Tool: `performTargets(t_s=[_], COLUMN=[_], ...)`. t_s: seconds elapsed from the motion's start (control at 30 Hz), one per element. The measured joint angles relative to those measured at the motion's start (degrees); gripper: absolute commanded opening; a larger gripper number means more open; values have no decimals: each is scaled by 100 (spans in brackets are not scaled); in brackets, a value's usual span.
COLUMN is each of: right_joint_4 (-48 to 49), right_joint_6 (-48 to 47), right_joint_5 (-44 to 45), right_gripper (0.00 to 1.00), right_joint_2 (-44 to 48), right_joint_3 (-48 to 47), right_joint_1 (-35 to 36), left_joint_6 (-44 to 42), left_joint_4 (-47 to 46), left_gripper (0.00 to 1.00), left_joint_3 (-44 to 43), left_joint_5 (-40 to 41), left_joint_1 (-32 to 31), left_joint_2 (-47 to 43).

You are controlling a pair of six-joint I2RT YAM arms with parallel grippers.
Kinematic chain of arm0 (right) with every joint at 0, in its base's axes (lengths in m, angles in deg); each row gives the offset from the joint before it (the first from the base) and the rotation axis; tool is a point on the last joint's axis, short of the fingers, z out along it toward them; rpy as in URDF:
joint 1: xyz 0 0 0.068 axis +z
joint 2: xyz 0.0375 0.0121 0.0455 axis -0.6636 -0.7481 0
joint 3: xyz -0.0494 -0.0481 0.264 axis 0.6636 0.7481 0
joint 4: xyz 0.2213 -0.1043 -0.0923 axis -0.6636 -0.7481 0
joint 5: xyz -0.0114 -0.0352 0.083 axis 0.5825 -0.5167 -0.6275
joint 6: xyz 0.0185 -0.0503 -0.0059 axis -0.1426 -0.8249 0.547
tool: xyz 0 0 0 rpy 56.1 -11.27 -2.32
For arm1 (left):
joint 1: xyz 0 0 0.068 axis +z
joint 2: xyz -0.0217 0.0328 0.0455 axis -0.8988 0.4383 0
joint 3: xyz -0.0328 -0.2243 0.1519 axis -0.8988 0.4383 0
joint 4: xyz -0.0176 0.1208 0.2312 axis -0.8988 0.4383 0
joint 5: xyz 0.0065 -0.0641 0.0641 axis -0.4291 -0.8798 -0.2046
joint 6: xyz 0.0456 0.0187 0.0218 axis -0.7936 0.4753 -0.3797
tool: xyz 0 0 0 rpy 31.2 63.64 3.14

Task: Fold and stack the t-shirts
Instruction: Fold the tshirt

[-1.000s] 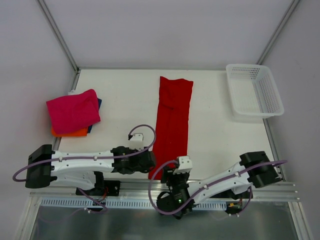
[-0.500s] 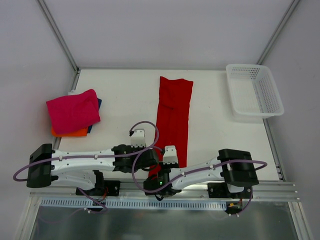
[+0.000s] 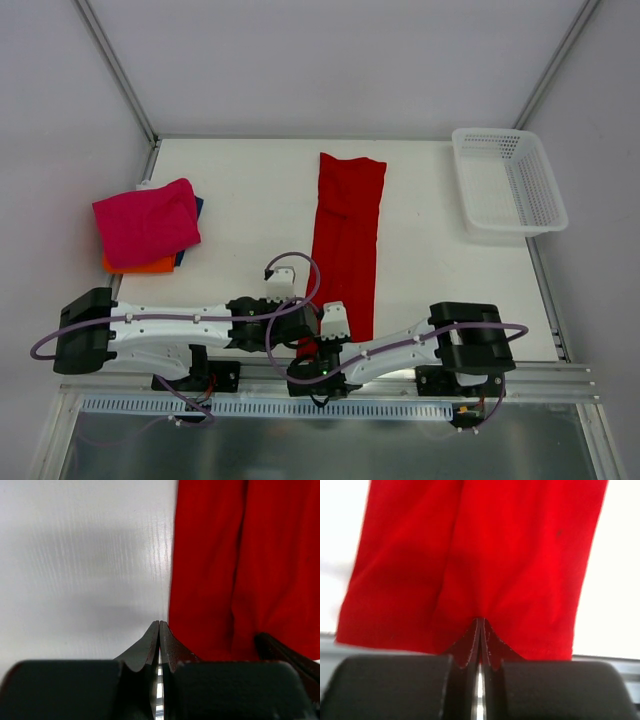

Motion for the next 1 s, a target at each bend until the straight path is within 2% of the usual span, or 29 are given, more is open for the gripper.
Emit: performTargets(t_s=[0.43,0.6,0.7,0.77,0.87,0.9,1.0], right_joint_4=[-103,-769,-1366,-1668,-2218,-2326,-2603], right_joint_6=[96,341,544,525,122,-68,-1412], right_joint_5=[-247,-31,275,531,741,787,817], right_gripper=[0,0,1,1,9,16,24], right_joint_2=[4,179,748,1565,3060,3370,4019], right_joint_3=[-238,-435,-459,-435,-656,-800,-1617], right_joint_1=[468,586,603,710,660,507,-658], left_joint_6=[15,-22,-205,-396,-931,-1165,-2072], left_joint_4=[-111,-184,-216,-199,-125,-122,-20], left_gripper=[0,0,0,0,4,9,16], left_joint_3=[15,24,-11,-57,-264,-400,-1300], left_joint_5=[-68,-39,26,149,468,605,1097], left_joint_1=[-44,-114,-122,-122,-103,-101,-96], left_joint_2=[210,179,15,-205,-695,-870,-1143])
